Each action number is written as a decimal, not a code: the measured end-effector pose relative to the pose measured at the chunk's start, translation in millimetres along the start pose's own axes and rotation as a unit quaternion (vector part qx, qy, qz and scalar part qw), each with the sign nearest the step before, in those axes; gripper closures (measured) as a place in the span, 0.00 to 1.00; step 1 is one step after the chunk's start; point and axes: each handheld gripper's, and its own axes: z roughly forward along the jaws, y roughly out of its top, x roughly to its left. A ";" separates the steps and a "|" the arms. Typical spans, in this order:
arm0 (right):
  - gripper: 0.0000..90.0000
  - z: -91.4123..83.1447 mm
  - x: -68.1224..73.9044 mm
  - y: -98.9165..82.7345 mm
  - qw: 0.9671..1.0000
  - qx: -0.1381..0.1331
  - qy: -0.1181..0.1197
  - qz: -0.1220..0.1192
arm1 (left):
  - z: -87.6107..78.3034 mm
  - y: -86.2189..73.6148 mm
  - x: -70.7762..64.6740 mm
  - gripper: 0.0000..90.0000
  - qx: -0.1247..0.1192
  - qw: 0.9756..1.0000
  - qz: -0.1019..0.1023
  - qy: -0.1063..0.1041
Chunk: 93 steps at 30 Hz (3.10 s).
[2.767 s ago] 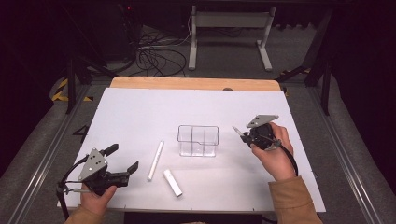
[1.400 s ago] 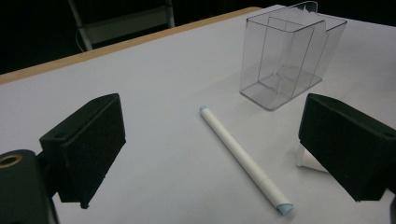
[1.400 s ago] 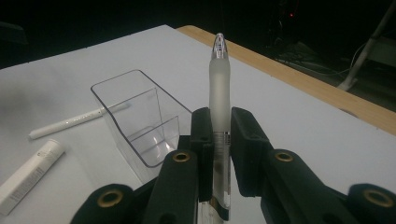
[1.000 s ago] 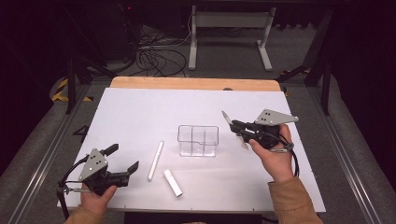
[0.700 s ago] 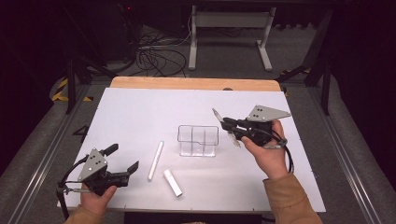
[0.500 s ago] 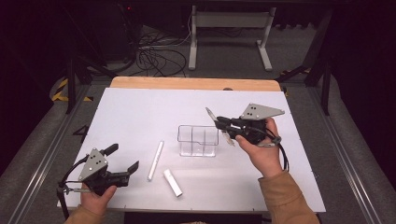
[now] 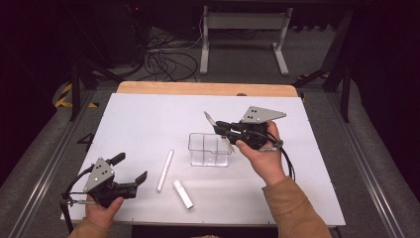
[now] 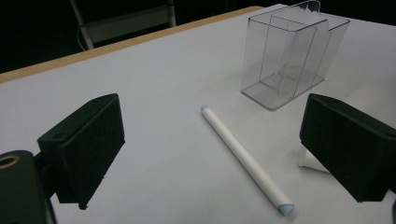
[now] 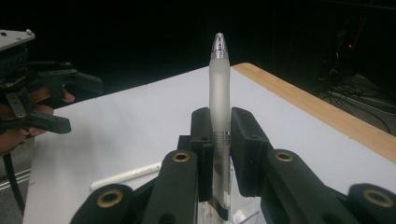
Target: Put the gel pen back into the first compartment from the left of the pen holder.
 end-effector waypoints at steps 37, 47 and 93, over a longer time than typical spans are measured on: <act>0.89 67.7 12.2 -2.3 0.999 -0.037 0.034 0.011 | 0.3 -0.4 0.4 0.08 0.001 1.000 0.000 -0.001; 0.89 79.6 9.8 -4.5 0.999 -0.046 0.028 0.006 | 0.0 -0.4 0.6 0.08 0.001 1.000 0.000 -0.001; 0.49 20.5 9.3 -10.3 0.998 -0.052 -0.037 -0.017 | 1.0 1.5 0.3 0.05 0.000 1.000 -0.008 0.002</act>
